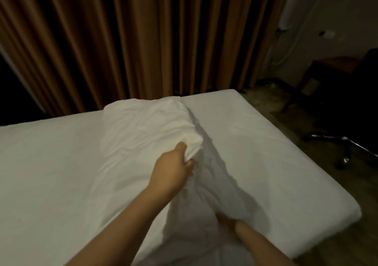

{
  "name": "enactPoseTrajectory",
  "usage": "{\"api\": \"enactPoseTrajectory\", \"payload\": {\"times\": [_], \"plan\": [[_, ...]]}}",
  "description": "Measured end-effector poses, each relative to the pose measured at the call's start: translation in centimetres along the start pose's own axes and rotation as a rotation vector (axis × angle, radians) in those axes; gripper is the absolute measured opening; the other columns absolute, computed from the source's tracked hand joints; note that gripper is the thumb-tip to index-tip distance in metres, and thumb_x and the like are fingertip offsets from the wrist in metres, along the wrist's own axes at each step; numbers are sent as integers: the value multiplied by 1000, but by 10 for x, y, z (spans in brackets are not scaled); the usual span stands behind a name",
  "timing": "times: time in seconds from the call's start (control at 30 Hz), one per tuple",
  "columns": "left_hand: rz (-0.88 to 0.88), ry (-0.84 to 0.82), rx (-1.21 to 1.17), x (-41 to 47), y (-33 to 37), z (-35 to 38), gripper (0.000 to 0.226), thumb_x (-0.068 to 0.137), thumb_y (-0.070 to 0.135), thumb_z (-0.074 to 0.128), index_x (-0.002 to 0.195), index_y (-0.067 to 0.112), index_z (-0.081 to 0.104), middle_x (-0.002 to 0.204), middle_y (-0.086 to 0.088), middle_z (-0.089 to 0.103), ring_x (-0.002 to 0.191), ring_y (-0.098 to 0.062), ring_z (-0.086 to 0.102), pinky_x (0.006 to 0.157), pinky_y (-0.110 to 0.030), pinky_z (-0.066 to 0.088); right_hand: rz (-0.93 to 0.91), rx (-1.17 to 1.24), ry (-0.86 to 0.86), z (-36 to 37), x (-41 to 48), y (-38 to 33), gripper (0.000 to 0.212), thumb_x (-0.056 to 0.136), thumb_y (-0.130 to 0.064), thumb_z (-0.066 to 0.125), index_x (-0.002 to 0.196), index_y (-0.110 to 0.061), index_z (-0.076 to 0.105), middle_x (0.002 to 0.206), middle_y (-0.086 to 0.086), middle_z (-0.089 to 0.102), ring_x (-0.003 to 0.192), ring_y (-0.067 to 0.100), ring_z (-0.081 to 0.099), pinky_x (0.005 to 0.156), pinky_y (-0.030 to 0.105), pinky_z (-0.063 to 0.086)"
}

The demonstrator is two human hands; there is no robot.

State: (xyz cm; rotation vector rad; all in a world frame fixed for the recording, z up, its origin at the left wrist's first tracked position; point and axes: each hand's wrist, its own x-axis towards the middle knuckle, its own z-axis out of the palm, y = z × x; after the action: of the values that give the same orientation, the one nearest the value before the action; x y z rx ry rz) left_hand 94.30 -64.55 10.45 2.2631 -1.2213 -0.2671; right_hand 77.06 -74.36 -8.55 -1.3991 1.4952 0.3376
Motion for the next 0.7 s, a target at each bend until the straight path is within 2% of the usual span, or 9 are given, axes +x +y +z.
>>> {"api": "enactPoseTrajectory", "payload": {"times": [0.07,0.17,0.23,0.33,0.4,0.47,0.57,0.63,0.7], "plan": [[-76,15,-7,-9,-16,3,40,93,23,54,130,12,46,108,-15,66,106,-33,58,78,-32,38,-5,-63,35,-4,-9,5,101,79,-66,60,149,-4,22,155,12,27,138,26,34,110,31,31],[-202,176,-117,-16,-37,-27,31,91,17,57,121,10,53,88,-12,61,89,-32,59,70,-32,35,-126,-217,253,-6,-20,8,80,86,-57,57,148,-15,30,150,10,34,135,29,38,106,36,38],[-233,272,-151,-16,-41,-49,27,90,16,57,117,12,54,87,-7,56,81,-26,52,69,-30,34,-338,-212,317,5,-25,-6,61,86,-44,55,139,-16,43,142,9,46,127,28,46,101,34,42],[-198,281,-17,-23,-29,-62,22,89,19,58,110,13,53,89,-7,57,82,-27,53,68,-30,32,-598,-61,66,33,-34,-43,55,90,-27,62,139,-13,43,139,7,50,126,25,49,104,29,39],[-196,197,81,-31,-21,-52,29,90,22,58,117,15,52,98,-10,63,89,-30,57,69,-28,32,-592,194,-136,47,-41,-68,67,89,-20,67,145,-12,31,141,8,45,128,25,47,102,29,41],[-211,140,84,-41,-20,-39,35,90,21,58,123,16,50,107,-10,64,97,-29,58,70,-26,32,-565,481,-251,56,-41,-89,74,84,-13,72,145,-11,31,142,12,46,124,29,50,100,40,46],[-257,122,13,-61,-18,-31,36,89,17,57,124,18,49,109,-9,64,95,-28,60,71,-26,37,-467,786,-394,59,-43,-99,77,74,-16,81,137,-21,37,129,11,56,108,27,60,76,43,57],[-284,141,8,-71,-21,-33,39,90,18,56,128,19,47,110,-8,63,93,-26,61,73,-28,43,-379,901,-447,58,-50,-100,43,82,-9,73,118,-18,51,98,9,66,74,15,67,51,26,53],[-289,209,96,-78,-25,-43,44,91,21,55,133,19,45,112,-8,64,96,-28,61,78,-30,45,-340,848,-482,54,-62,-109,11,90,-2,58,90,-12,59,56,1,57,37,5,49,34,16,36]]}}
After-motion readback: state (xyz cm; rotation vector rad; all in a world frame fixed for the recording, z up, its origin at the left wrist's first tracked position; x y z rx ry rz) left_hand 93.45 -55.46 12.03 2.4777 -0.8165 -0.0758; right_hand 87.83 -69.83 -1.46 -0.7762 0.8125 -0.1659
